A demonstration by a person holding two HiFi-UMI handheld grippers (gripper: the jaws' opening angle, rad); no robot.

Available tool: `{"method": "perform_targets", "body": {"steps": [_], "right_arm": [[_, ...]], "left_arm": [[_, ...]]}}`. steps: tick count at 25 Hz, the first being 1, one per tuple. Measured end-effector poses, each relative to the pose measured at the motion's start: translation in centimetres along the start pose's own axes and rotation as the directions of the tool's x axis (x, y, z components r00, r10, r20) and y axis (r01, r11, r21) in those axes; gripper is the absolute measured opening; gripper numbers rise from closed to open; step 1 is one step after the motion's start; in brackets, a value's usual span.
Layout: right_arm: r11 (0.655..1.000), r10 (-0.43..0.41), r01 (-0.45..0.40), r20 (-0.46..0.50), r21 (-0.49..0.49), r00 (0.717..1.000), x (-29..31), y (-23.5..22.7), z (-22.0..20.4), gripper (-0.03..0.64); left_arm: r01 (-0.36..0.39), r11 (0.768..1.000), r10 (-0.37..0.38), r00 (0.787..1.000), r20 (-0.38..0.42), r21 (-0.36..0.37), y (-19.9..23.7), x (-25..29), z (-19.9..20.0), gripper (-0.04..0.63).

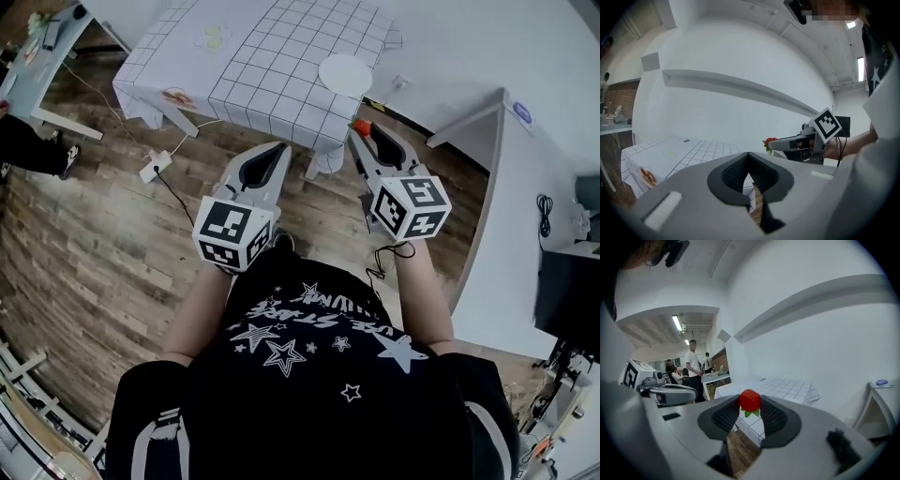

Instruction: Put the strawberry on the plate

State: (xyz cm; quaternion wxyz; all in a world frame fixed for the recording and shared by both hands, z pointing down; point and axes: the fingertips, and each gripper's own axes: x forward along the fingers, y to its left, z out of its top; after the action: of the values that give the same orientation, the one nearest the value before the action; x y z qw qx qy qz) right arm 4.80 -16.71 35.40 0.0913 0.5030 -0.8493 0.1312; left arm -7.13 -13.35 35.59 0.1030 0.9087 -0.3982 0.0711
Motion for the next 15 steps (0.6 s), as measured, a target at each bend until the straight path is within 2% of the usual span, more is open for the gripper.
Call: {"method": "perform_targets", "body": {"steps": [5,15], "right_arm": [[0.999,-0.051,0.052,-0.032,0.01,0.998,1.8,-1.0,-1.0,0.146],[0.995,-0.094,0.096,-0.047,0.038,0.994,3.9,-5.0,-1.2,0.146]], "left_arm": [[0.05,0.999,-0.051,0.999,-0.014,-0.016,2.3,1.8,-0.7,0.009],[0.065,0.998,-0.066,0.997,-0.033,-0.021,4.0,6.0,-0.7,0.009]]}}
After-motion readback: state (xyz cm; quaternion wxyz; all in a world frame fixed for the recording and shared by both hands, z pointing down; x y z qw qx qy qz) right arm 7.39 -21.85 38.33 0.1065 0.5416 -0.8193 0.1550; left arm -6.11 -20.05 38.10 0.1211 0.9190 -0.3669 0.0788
